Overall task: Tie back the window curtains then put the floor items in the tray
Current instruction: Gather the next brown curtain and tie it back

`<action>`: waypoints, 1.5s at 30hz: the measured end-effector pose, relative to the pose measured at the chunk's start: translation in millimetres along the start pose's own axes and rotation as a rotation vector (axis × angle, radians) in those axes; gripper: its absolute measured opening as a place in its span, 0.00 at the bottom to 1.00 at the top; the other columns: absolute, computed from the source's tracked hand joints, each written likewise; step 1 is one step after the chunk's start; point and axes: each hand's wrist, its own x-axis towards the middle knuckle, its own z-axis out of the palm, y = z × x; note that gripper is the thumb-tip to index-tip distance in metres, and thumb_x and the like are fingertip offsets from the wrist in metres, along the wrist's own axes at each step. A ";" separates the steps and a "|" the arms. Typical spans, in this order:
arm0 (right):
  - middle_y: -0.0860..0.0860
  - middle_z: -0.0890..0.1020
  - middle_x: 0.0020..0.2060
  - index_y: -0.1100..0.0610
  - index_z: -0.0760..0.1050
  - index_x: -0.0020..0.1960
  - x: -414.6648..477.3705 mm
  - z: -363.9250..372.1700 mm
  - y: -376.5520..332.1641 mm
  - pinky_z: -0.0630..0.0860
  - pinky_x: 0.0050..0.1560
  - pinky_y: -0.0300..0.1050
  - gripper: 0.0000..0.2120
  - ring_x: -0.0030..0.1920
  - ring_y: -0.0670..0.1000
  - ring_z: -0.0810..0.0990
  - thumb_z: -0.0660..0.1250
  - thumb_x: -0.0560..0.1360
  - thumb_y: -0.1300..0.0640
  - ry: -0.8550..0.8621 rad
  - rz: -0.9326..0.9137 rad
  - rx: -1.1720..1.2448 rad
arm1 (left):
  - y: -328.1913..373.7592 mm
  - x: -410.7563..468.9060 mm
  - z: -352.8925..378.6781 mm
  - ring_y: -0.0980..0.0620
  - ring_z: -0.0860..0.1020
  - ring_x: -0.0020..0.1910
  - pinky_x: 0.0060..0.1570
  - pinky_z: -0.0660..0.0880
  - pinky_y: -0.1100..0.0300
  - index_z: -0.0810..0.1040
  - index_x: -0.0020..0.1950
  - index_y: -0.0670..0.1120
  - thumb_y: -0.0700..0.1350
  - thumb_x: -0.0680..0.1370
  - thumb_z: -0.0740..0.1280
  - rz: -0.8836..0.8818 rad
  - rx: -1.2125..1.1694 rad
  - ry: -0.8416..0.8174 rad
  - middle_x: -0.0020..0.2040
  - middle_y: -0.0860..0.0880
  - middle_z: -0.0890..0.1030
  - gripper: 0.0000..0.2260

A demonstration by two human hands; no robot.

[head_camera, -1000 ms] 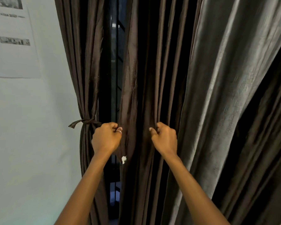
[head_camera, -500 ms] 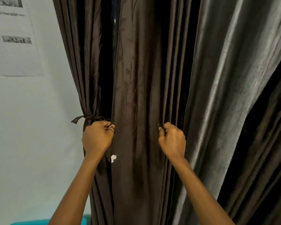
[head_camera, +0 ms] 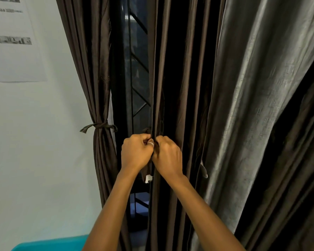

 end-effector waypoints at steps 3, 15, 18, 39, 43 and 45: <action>0.54 0.82 0.47 0.58 0.78 0.57 -4.5 0.7 -0.6 0.77 0.40 0.47 0.09 0.46 0.53 0.81 0.65 0.80 0.57 0.002 -0.016 0.003 | 10.0 -3.8 3.6 0.56 0.79 0.34 0.34 0.73 0.65 0.85 0.46 0.50 0.52 0.76 0.65 0.008 0.002 0.044 0.32 0.55 0.81 0.11; 0.54 0.81 0.38 0.59 0.80 0.48 -8.3 4.2 -0.5 0.69 0.31 0.41 0.07 0.35 0.52 0.80 0.66 0.81 0.58 0.058 -0.033 0.041 | 25.0 1.8 5.1 0.46 0.78 0.32 0.32 0.72 0.56 0.72 0.30 0.51 0.53 0.80 0.65 0.008 0.263 0.116 0.28 0.52 0.74 0.19; 0.53 0.80 0.38 0.58 0.79 0.46 -5.3 1.0 1.5 0.70 0.31 0.43 0.06 0.35 0.52 0.79 0.65 0.80 0.58 0.013 -0.044 0.043 | 23.8 0.9 3.6 0.46 0.79 0.33 0.32 0.71 0.57 0.76 0.32 0.50 0.52 0.81 0.64 0.020 0.267 0.111 0.28 0.52 0.74 0.17; 0.54 0.83 0.36 0.52 0.71 0.38 32.4 -72.0 103.4 0.71 0.39 0.45 0.11 0.44 0.61 0.82 0.70 0.77 0.55 0.168 0.492 -0.041 | -18.8 17.0 -47.0 0.38 0.79 0.36 0.39 0.77 0.50 0.74 0.31 0.46 0.52 0.81 0.64 0.011 0.303 0.169 0.31 0.46 0.77 0.20; 0.55 0.83 0.38 0.53 0.75 0.43 14.1 -62.9 84.2 0.80 0.41 0.52 0.06 0.43 0.60 0.83 0.68 0.78 0.55 0.192 0.421 -0.051 | -12.6 10.8 -37.2 0.41 0.78 0.33 0.35 0.71 0.55 0.75 0.31 0.46 0.51 0.82 0.63 0.022 0.283 0.169 0.28 0.49 0.74 0.20; 0.53 0.82 0.38 0.54 0.75 0.44 1.1 -54.7 67.0 0.78 0.37 0.49 0.05 0.41 0.58 0.82 0.68 0.78 0.56 0.194 0.323 -0.048 | -5.7 4.0 -28.1 0.43 0.77 0.32 0.34 0.70 0.57 0.78 0.33 0.46 0.52 0.82 0.63 0.045 0.288 0.153 0.27 0.50 0.73 0.19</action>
